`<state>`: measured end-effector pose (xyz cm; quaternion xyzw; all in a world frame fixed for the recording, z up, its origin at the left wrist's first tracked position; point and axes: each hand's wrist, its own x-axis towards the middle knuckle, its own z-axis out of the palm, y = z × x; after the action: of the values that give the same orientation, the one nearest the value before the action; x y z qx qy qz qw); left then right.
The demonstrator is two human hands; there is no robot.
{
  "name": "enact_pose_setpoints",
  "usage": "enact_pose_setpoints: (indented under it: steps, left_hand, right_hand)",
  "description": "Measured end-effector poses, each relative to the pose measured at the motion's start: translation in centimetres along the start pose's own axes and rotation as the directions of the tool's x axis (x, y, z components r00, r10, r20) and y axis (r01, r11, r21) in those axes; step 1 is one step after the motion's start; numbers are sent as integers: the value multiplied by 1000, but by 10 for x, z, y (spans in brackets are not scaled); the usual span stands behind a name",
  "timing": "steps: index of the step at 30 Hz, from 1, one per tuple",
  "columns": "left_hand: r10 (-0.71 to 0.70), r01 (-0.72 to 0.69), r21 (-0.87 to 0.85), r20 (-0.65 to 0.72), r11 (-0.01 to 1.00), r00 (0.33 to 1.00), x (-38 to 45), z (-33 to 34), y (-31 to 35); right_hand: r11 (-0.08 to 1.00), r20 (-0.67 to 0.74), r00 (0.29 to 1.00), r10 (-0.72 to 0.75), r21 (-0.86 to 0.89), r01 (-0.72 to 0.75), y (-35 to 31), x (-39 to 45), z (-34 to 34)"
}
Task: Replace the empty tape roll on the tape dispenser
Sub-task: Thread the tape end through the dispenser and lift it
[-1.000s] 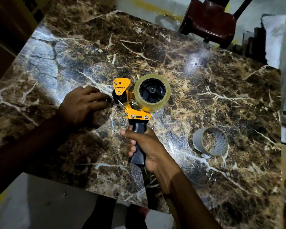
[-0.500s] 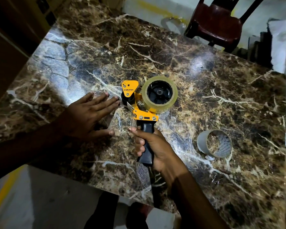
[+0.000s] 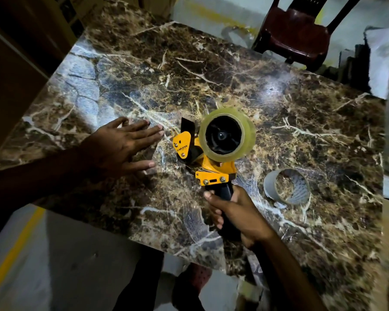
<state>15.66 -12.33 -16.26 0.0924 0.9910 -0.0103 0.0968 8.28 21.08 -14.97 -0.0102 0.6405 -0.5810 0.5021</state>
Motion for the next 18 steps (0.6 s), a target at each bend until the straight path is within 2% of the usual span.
enact_pose_setpoints:
  steps: [7, 18]
  left_hand:
    - [-43, 43, -2, 14, 999, 999, -3, -12, 8]
    - [-113, 120, -72, 89, 990, 990, -3, -12, 15]
  right_hand:
    - [996, -66, 997, 32, -81, -38, 9, -31, -10]
    - [970, -207, 978, -15, -242, -36, 26, -62, -6]
